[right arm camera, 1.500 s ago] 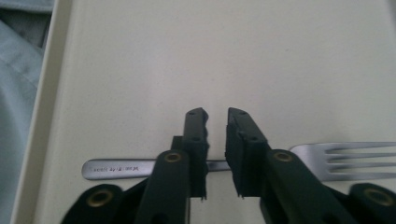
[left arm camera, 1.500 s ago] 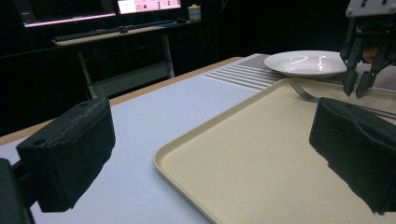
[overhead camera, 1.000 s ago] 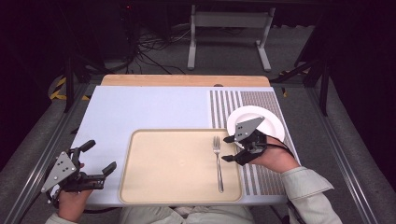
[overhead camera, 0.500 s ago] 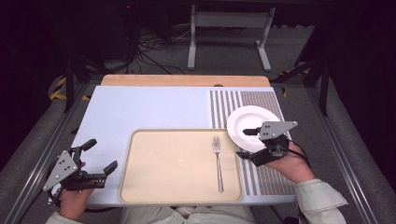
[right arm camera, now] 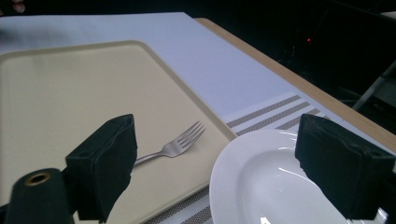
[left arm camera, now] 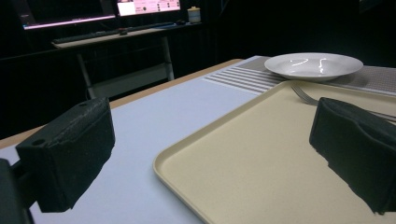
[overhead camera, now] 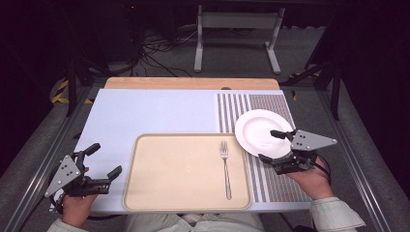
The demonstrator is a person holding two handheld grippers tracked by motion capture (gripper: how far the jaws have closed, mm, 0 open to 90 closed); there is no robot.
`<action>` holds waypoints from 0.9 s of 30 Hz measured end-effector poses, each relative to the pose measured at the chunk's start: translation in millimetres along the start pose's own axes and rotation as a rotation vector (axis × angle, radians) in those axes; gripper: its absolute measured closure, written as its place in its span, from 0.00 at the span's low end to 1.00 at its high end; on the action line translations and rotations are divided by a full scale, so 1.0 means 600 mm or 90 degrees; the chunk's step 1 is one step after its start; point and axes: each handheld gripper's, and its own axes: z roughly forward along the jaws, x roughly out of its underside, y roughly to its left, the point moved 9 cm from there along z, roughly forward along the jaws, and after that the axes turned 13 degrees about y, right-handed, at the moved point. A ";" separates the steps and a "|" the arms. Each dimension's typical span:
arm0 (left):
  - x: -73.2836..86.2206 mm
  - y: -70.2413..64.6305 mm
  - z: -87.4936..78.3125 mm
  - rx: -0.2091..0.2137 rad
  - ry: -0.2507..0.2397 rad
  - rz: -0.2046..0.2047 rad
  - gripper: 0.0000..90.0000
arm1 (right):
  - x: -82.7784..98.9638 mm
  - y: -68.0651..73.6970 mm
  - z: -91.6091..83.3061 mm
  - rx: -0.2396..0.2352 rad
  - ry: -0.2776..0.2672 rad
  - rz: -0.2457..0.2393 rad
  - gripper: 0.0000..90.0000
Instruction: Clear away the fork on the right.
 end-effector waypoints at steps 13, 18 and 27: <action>-0.001 -0.001 0.000 -0.001 -0.005 -0.001 0.01 | 0.031 -0.008 -0.019 0.051 -0.073 0.054 0.09; -0.002 -0.001 0.000 0.000 -0.006 0.000 0.01 | 0.050 -0.011 -0.020 0.073 -0.092 0.069 0.08; -0.003 -0.004 -0.001 0.000 -0.005 0.012 0.01 | 0.081 -0.025 -0.025 0.097 -0.125 0.096 0.08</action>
